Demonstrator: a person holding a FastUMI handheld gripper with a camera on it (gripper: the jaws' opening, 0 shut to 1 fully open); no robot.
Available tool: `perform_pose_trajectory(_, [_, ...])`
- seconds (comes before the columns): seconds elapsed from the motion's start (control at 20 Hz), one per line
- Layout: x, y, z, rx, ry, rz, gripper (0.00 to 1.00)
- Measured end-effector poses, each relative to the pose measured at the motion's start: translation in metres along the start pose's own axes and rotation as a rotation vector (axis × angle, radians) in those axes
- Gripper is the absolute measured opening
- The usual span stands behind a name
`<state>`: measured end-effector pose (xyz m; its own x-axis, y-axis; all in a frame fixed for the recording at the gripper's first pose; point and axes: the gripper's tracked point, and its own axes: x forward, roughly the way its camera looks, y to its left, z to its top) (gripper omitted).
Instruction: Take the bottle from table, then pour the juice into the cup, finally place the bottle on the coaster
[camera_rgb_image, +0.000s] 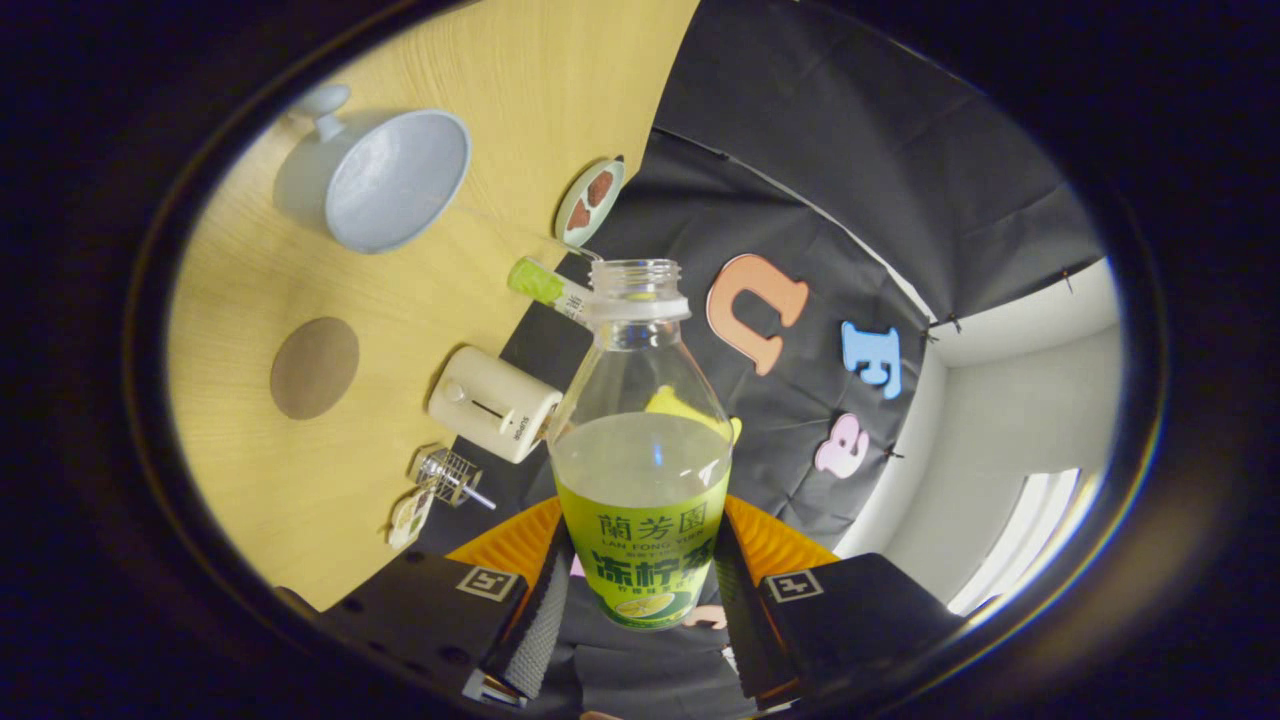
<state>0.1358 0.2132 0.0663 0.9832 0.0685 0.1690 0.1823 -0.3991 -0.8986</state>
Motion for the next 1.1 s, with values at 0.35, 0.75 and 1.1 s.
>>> perform_pose_trajectory(0.35, [0.001,0.003,-0.002,0.119,0.005,0.020,0.75])
perform_pose_trajectory(0.75, [-0.012,0.009,-0.012,0.444,0.001,0.121,0.75])
perform_pose_trajectory(1.1, [-0.022,-0.007,-0.025,0.941,-0.032,0.193,0.75])
